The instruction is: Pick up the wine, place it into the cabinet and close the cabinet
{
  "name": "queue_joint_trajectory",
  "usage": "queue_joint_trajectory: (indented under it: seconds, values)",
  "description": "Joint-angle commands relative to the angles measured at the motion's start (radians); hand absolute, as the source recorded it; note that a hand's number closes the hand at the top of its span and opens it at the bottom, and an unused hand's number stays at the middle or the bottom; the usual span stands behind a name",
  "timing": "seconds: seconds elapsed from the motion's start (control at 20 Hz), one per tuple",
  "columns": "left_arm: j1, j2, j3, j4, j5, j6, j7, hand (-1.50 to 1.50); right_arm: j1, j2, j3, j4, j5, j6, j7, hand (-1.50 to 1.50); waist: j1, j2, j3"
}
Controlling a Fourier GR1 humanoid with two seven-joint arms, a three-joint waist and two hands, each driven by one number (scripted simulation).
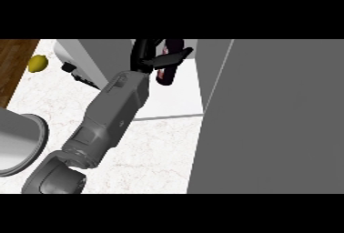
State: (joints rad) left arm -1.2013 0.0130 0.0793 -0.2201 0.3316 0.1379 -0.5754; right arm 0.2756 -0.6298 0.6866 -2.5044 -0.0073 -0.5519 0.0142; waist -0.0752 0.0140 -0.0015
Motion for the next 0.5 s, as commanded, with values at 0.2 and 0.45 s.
queue_joint_trajectory:
  seconds: [0.2,0.45]
  values:
    - [-0.017,-0.006,-0.006,-0.025,0.013,-0.045,0.051,-1.5,0.086,-0.059,-0.007,-0.233,-0.013,-0.022,0.111,-1.5,0.036,-0.016,0.0]
    - [0.084,-0.013,-0.049,-0.078,0.058,-0.089,0.008,-1.5,0.105,-0.058,-0.015,-0.219,-0.022,-0.033,0.091,-1.5,0.044,-0.024,0.001]
